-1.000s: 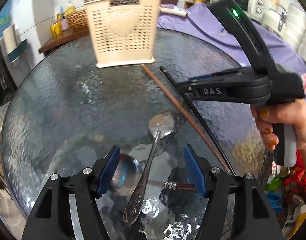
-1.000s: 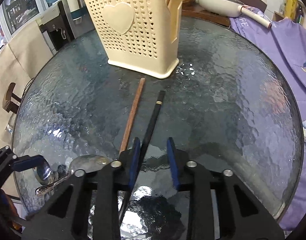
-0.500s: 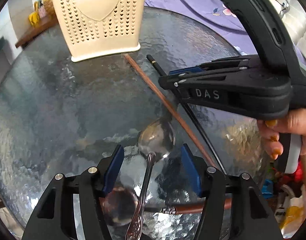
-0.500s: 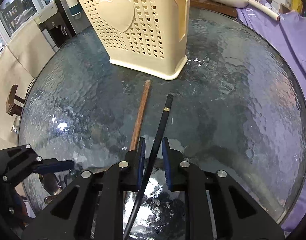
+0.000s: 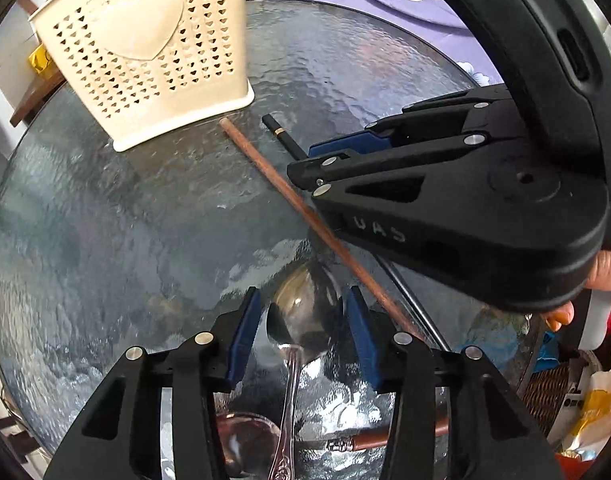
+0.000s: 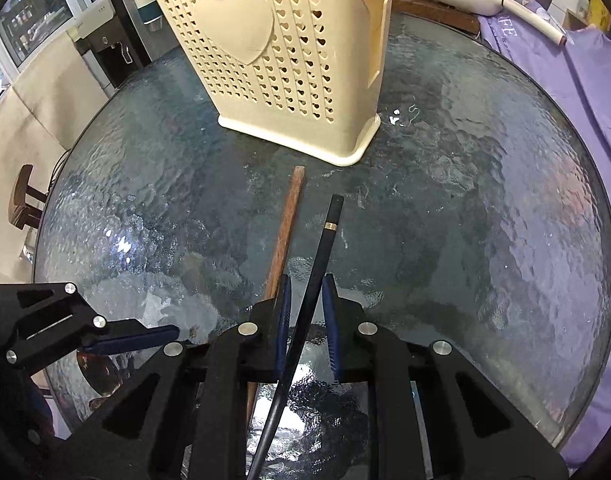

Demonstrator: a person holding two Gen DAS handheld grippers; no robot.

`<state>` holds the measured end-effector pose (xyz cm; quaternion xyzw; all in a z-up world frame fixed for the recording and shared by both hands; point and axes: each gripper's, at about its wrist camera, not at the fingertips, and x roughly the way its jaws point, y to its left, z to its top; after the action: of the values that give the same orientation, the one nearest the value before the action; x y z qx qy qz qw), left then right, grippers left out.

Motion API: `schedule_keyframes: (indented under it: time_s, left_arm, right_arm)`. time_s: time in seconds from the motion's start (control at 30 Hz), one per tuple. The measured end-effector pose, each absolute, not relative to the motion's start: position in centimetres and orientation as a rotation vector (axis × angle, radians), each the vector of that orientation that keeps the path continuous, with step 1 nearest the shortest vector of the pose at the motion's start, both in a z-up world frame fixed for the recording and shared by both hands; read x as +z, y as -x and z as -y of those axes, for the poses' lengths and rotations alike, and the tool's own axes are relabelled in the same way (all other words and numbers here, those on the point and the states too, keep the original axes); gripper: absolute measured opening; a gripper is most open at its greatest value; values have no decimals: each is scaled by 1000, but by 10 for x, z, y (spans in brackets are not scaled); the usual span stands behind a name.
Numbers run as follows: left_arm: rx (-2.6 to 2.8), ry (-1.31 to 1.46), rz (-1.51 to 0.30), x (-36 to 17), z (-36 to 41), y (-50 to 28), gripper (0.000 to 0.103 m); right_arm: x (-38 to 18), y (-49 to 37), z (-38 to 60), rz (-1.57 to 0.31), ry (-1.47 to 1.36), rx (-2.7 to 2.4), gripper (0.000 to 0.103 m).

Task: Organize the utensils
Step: 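Grasp a metal spoon with the left gripper while the right gripper grasps the gold-tipped black chopstick, then lift the spoon and black chopstick and carry both above the holder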

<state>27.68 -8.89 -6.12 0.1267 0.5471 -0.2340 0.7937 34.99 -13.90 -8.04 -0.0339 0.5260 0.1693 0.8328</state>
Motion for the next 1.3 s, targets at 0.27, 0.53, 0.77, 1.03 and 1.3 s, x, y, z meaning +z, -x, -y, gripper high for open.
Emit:
schedule_keyframes:
  time_s: [0.27,0.53,0.77,1.03,1.3]
  left_arm:
    - [-500,-345,-1185,-57,120,-291,36]
    - [-496,-311,-1172,-54,125,-289,35]
    - [-486,-223,-1059,-32,87,-265,35]
    - [-449,-64,-818,27,44,-237,35]
    - [-432,-34,-729,49,30,-223,35]
  right_arm:
    - [-80,-361,142,-1140,36,353,10]
    - [-81,-363,149,-1134,-26,365,9]
    - [-71,-358,166,-1047,-58,356,9]
    - [-24,-324,184,-868,-95,391,8]
    - [9,-295,183,-758,-57,417,8]
